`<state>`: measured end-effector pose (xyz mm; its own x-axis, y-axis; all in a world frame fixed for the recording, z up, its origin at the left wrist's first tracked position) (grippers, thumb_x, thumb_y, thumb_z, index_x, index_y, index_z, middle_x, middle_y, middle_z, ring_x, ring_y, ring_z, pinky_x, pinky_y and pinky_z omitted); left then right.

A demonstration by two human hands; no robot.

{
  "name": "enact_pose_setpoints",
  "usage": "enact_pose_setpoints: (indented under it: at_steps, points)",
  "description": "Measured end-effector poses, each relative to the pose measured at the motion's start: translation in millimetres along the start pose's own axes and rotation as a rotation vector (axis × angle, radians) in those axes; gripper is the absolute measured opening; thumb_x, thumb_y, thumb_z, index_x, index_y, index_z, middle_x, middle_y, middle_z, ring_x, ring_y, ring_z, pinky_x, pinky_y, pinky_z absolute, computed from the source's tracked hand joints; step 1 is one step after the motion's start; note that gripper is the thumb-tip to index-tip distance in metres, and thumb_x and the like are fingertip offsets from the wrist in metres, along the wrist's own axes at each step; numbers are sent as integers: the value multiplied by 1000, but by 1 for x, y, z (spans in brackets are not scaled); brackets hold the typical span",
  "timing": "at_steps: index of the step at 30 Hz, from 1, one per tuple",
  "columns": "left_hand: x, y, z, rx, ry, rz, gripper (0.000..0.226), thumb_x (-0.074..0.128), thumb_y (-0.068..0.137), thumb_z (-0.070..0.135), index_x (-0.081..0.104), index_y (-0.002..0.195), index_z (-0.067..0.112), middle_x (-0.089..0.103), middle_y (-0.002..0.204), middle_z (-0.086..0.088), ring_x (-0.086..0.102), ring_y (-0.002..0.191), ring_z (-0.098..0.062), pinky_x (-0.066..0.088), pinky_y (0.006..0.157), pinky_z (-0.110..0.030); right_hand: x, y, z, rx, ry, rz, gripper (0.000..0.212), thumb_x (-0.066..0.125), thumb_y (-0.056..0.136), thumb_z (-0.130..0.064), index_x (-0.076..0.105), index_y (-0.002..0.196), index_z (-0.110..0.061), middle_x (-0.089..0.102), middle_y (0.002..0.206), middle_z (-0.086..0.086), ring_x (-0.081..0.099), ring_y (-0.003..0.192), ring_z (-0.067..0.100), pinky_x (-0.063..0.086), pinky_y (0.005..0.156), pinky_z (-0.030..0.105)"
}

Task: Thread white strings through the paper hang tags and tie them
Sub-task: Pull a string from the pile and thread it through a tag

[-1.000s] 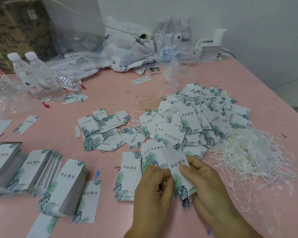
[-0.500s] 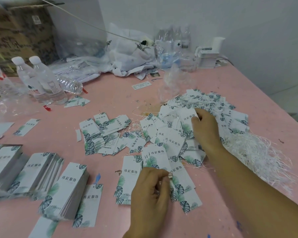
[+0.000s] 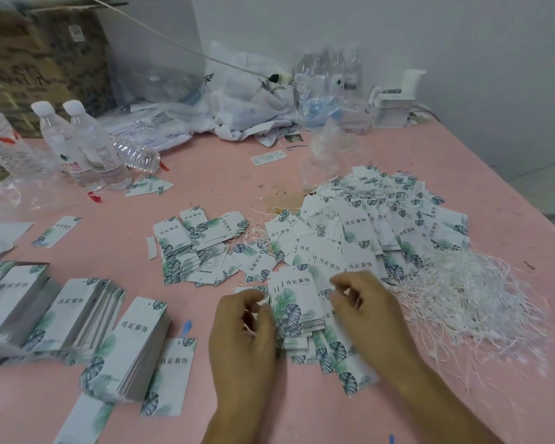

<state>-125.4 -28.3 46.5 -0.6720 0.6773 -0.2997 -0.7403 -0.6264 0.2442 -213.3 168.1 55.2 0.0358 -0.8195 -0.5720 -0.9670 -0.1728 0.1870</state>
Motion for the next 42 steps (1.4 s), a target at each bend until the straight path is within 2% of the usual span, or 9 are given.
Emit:
enact_pose_setpoints:
  at_steps: [2, 6, 13, 21, 25, 30, 33, 38, 42]
  points:
    - [-11, 12, -12, -91, 59, 27, 22, 66, 86, 16, 58, 94, 35, 60, 88, 14, 57, 76, -7, 42, 63, -23, 13, -12, 1, -28, -68, -57, 19, 61, 95, -26, 64, 113, -25, 56, 94, -16, 52, 85, -6, 43, 70, 11]
    - [-18, 31, -35, -149, 380, -132, 28, 73, 80, 32, 54, 101, 28, 59, 99, 7, 58, 89, -18, 50, 73, -38, 12, -17, 7, -31, -181, -34, 20, 56, 95, -36, 63, 113, -31, 55, 94, -17, 52, 87, -3, 42, 69, 16]
    - [-21, 33, -47, -247, 426, -178, 26, 73, 78, 44, 55, 79, 26, 62, 73, 5, 58, 66, -11, 42, 57, -29, 15, -13, 19, -29, -191, -59, 22, 56, 95, -37, 64, 111, -25, 56, 93, -14, 51, 90, 0, 43, 73, 20]
    - [-21, 36, -44, -252, 241, -172, 20, 79, 80, 25, 61, 86, 24, 57, 70, 3, 51, 59, -10, 40, 52, -26, 24, -7, 14, 43, -259, -37, 26, 53, 85, -62, 57, 92, -37, 55, 83, -17, 53, 75, -4, 38, 59, 15]
    - [-20, 37, -45, -258, 158, -166, 18, 80, 79, 19, 63, 79, 23, 59, 66, 3, 50, 56, -10, 41, 51, -24, 26, -6, 22, 148, -224, -60, 24, 62, 81, -61, 55, 83, -37, 58, 77, -18, 55, 66, -5, 36, 54, 16]
    - [-19, 40, -48, -256, 76, -171, 15, 79, 80, 14, 65, 76, 16, 60, 60, 5, 49, 47, 1, 39, 44, -14, 25, -4, 30, 223, 68, -97, 23, 74, 80, -43, 60, 71, -27, 57, 59, -13, 47, 49, -1, 43, 52, 22]
    - [-22, 41, -51, -265, 7, -166, 17, 77, 83, 17, 63, 75, 13, 52, 52, 7, 42, 43, -6, 35, 43, -21, 28, -3, 28, 222, 188, -155, 29, 72, 84, -35, 58, 63, -21, 52, 52, -13, 40, 45, 0, 34, 46, 15]
    - [-21, 37, -51, -390, -305, -152, 23, 67, 93, 21, 59, 72, 16, 57, 63, -13, 50, 56, -22, 41, 57, -37, 15, -4, 36, 233, 350, -127, 20, 65, 91, -31, 66, 76, -17, 59, 56, -1, 48, 51, 12, 38, 51, 26]
    - [-3, 23, -34, -506, -596, -251, 12, 58, 96, 19, 56, 85, 14, 70, 70, -14, 65, 55, -25, 52, 49, -34, 3, -16, 48, 316, 664, -89, 42, 66, 77, -45, 66, 89, -5, 50, 65, 7, 41, 62, 21, 36, 65, 38]
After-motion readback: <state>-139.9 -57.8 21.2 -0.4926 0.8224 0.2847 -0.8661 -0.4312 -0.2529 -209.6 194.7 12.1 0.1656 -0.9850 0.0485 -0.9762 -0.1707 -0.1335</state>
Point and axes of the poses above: each hand's wrist, its own y-axis towards the middle knuckle, its own x-axis out of the palm, z = x × y, the point moved 8 cm from there along y, towards the middle knuckle
